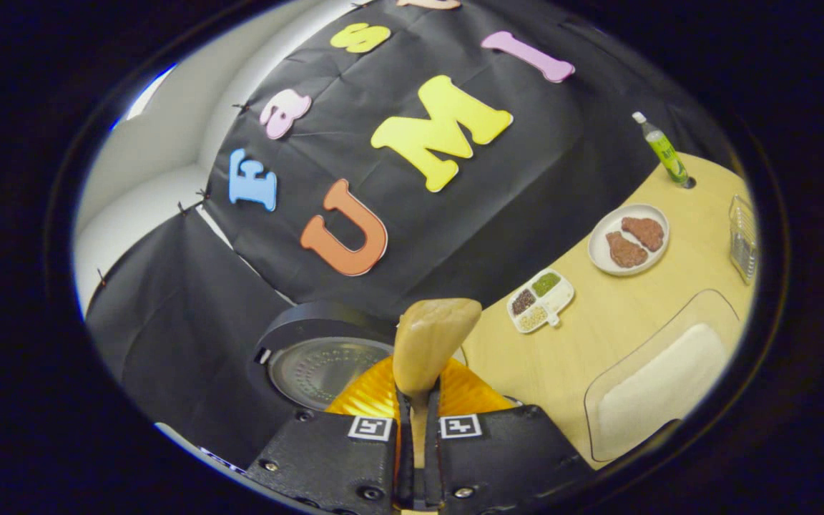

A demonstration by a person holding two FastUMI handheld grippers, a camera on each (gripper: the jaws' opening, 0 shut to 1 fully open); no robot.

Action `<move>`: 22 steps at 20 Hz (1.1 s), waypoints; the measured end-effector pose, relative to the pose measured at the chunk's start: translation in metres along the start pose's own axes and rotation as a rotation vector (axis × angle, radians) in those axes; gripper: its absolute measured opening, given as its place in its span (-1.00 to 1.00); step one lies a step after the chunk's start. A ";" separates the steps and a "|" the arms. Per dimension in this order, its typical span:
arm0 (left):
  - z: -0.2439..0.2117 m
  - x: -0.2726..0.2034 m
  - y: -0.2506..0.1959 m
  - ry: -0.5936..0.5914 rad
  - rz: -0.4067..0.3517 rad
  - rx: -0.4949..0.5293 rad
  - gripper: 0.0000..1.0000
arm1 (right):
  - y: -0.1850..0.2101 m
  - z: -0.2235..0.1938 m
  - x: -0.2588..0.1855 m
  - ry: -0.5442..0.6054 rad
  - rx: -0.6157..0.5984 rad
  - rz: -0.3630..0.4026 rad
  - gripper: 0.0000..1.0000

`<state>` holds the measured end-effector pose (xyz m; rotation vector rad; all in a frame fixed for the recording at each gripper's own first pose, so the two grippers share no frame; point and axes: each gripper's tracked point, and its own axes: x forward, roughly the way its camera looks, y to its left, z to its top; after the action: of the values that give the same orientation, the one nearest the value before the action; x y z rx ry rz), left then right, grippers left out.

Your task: Close the left gripper, press the button to open the rice cooker; take a wooden spoon from the chopstick holder with the right hand, scoop a spoonful of rice and pour it into the rice cooker, then put the wooden spoon back into the chopstick holder.

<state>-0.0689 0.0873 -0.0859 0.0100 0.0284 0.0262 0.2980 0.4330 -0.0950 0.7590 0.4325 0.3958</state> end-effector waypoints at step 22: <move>-0.003 0.002 0.044 0.001 0.096 -0.035 0.89 | 0.012 -0.062 0.020 0.030 -0.523 -0.014 -0.77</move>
<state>-0.0684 0.1315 -0.0881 -0.0232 0.0282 0.1222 0.2807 0.4862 -0.1308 0.2417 0.3404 0.4820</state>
